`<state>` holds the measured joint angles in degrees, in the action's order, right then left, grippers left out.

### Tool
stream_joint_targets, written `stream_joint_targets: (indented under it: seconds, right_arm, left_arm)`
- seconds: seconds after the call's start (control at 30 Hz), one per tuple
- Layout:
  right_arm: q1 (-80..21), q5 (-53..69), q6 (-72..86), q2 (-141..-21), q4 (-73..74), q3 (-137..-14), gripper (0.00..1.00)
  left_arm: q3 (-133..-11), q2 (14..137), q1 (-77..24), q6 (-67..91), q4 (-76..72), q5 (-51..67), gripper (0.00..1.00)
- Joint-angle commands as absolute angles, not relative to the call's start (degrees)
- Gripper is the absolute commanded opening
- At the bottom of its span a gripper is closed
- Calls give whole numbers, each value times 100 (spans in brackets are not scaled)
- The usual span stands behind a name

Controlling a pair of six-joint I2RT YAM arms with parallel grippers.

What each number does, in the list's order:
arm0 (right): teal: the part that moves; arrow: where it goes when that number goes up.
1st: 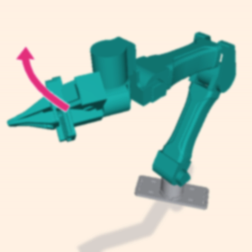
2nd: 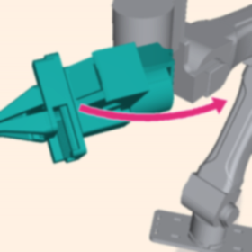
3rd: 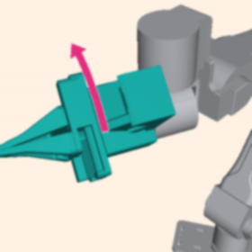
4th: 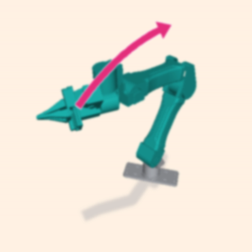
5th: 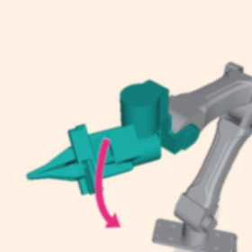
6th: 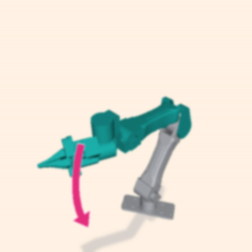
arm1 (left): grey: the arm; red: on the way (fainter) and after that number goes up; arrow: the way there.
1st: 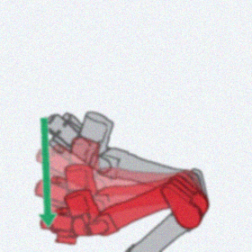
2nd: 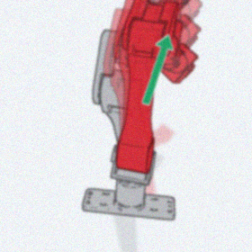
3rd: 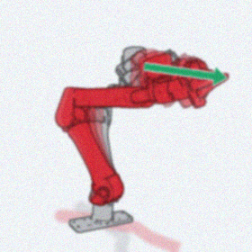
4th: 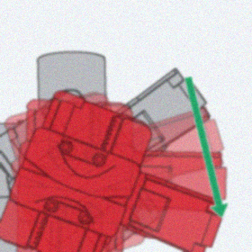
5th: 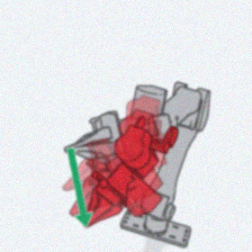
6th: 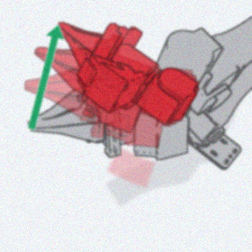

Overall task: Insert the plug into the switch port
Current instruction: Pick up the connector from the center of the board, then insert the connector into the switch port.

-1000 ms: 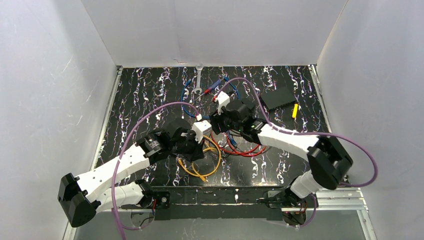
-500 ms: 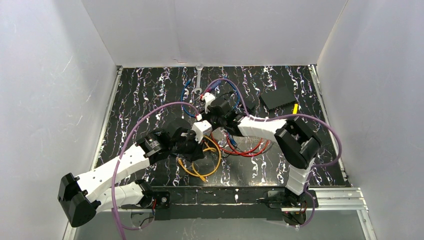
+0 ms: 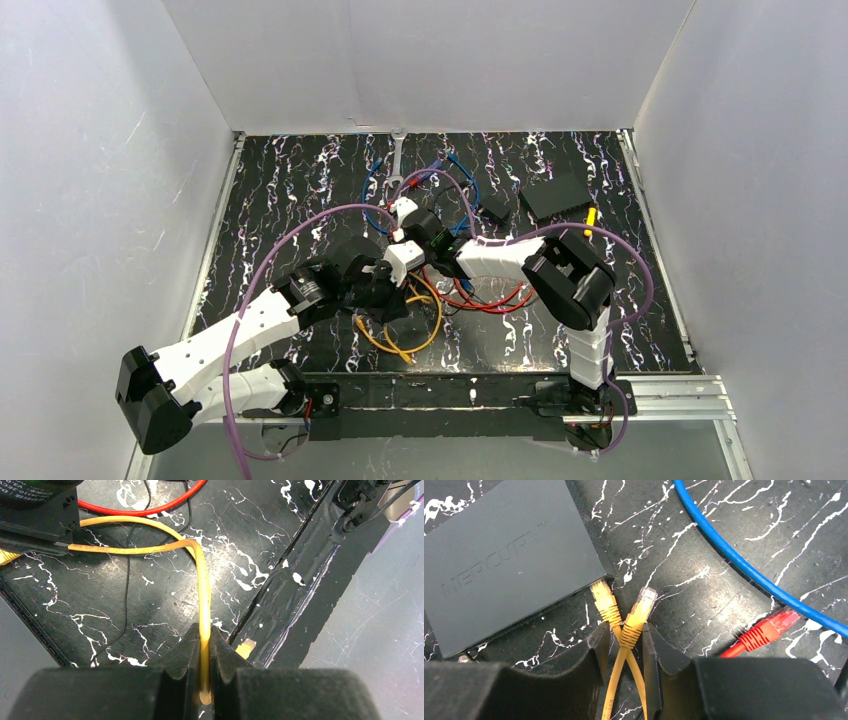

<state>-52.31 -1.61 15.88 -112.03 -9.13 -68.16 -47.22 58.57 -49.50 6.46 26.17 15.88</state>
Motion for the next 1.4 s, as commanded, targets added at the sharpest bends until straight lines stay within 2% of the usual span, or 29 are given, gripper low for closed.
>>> stream_joint_targets:
  seconds: [0.0,0.23,0.5,0.53,0.6,0.9,1.07,1.37]
  right_arm:
    - [-5256,-546,1644,-11306,-1088,-7046,37]
    - [-5282,-697,1610,-11391,-1003,-7037,36]
    - [-5282,-580,1562,-11383,-1088,-6962,13]
    - [-5282,-568,1545,-11370,-1096,-6945,7]
    - [-5282,-543,1496,-11321,-1118,-6899,1]
    - [-5273,-338,910,-10730,-1546,-6395,1]
    - [-5273,-197,536,-10407,-1751,-6113,1]
    - [-5273,555,-329,-10064,-1990,-5930,1]
  left_arm:
    - [-4777,5753,-4983,640,2636,1687,0]
    - [-4765,5718,-4995,642,2636,1654,0]
    - [-4764,5711,-5002,656,2637,1610,1]
    - [-4764,5703,-5001,659,2632,1589,4]
    - [-4763,5691,-5001,669,2635,1530,10]
    - [-4972,5458,-4951,643,2922,867,42]
    - [-5224,5467,-4618,569,3203,416,52]
    - [-5640,5867,-2926,919,3294,222,64]
